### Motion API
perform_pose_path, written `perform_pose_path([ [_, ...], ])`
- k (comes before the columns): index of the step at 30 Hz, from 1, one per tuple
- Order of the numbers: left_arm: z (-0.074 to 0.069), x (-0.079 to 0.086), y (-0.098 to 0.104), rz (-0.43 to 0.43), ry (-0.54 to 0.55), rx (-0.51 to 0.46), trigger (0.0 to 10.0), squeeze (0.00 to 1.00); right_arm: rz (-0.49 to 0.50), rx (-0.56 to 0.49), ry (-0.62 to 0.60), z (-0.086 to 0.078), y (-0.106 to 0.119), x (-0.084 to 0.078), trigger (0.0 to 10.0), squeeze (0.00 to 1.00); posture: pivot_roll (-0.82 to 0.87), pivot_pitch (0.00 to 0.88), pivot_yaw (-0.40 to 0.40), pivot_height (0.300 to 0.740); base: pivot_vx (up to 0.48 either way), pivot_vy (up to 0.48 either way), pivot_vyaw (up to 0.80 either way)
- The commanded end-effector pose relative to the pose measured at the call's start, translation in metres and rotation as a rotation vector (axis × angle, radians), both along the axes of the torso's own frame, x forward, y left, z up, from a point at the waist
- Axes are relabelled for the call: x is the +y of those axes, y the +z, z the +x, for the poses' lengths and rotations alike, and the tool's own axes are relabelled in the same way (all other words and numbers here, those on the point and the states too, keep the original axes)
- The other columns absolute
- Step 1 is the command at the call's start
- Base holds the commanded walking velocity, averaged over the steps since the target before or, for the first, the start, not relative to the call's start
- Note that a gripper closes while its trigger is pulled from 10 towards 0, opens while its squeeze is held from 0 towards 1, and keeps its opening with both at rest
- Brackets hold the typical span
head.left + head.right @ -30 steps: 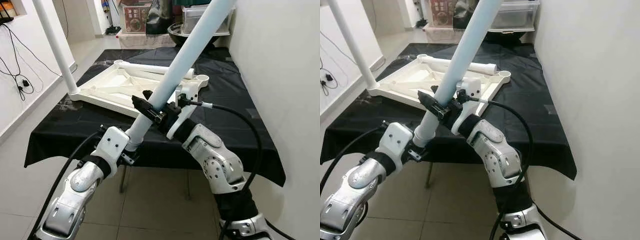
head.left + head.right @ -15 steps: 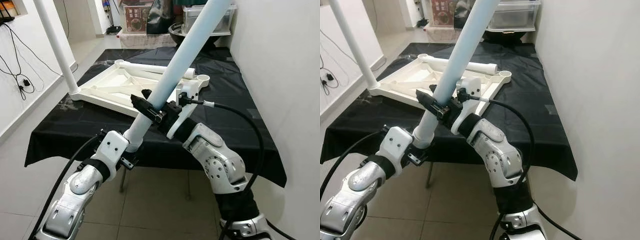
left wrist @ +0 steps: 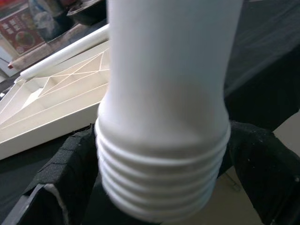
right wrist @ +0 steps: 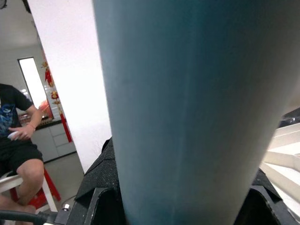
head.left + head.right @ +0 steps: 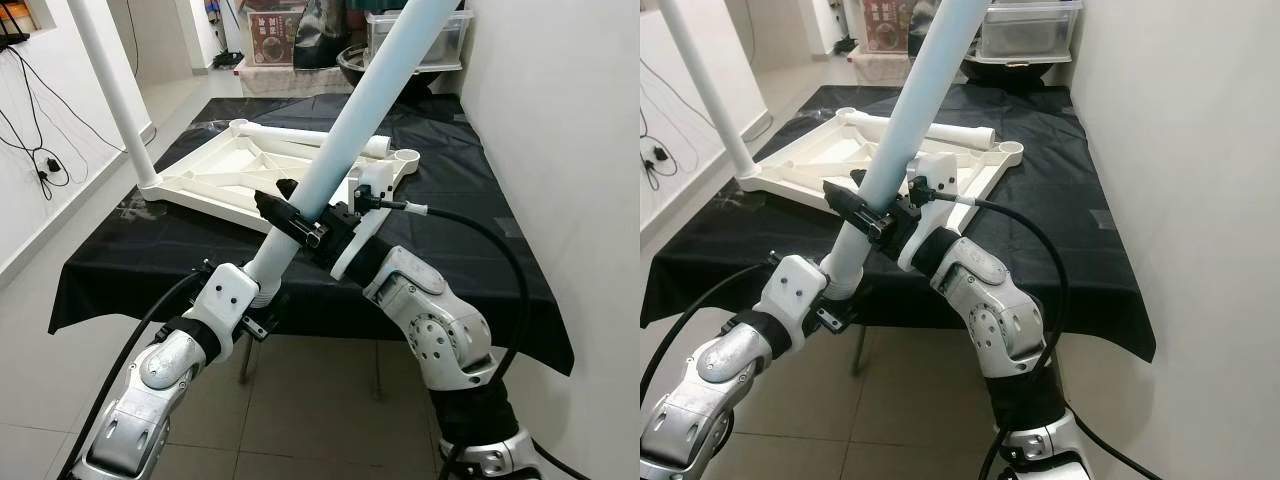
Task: Building children table
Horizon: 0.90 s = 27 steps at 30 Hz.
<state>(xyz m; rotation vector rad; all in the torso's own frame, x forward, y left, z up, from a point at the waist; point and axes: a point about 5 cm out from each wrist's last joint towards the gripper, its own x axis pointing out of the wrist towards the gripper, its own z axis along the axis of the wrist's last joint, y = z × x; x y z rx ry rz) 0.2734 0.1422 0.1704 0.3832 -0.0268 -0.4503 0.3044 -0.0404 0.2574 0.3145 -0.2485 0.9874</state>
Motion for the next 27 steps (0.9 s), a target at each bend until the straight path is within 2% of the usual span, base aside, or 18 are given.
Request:
perform_pose_path([
  [1, -0.0006, -0.0043, -0.0054, 0.006, -0.038, 0.024, 10.0, 0.0, 0.005, 0.003, 0.04, -0.006, -0.0008, 0.0058, 10.0, 0.0, 0.0, 0.067, 0.036, 0.74, 0.0, 0.0, 0.0],
  [10, 0.0005, -0.0094, -0.0072, 0.01, -0.06, 0.026, 10.0, 0.0, -0.001, 0.011, 0.052, -0.0081, -0.0036, 0.0083, 10.0, 0.0, 0.0, 0.065, 0.037, 0.74, 0.0, 0.0, 0.0],
  [11, 0.0007, -0.0088, -0.0078, 0.009, -0.055, 0.029, 8.7, 0.0, -0.002, 0.013, 0.052, -0.0082, -0.0038, 0.0083, 10.0, 0.0, 0.0, 0.065, 0.037, 0.74, 0.0, 0.0, 0.0],
  [12, 0.0007, -0.0088, -0.0078, 0.009, -0.055, 0.029, 8.7, 0.0, -0.002, 0.013, 0.052, -0.0082, -0.0038, 0.0083, 10.0, 0.0, 0.0, 0.065, 0.037, 0.74, 0.0, 0.0, 0.0],
  [13, 0.0007, -0.0078, -0.0093, 0.01, -0.05, 0.034, 0.0, 0.0, -0.002, 0.012, 0.049, -0.0079, -0.0035, 0.0079, 10.0, 0.0, 0.0, 0.065, 0.037, 0.74, 0.0, 0.0, 0.0],
  [25, -0.001, -0.0078, -0.014, 0.015, -0.047, 0.041, 0.0, 0.0, 0.021, 0.044, 0.012, -0.0023, -0.001, 0.005, 10.0, 0.0, 0.0, 0.056, 0.043, 0.74, 0.0, 0.0, 0.0],
  [26, -0.0011, -0.0075, -0.0146, 0.016, -0.044, 0.044, 4.9, 0.0, 0.025, 0.047, 0.01, -0.002, -0.0007, 0.0047, 10.0, 0.0, 0.0, 0.056, 0.043, 0.74, 0.0, 0.0, 0.0],
  [27, -0.0012, -0.0073, -0.015, 0.017, -0.042, 0.047, 4.9, 0.0, 0.028, 0.049, 0.009, -0.0019, -0.0006, 0.0045, 10.0, 0.0, 0.0, 0.056, 0.043, 0.74, 0.0, 0.0, 0.0],
])
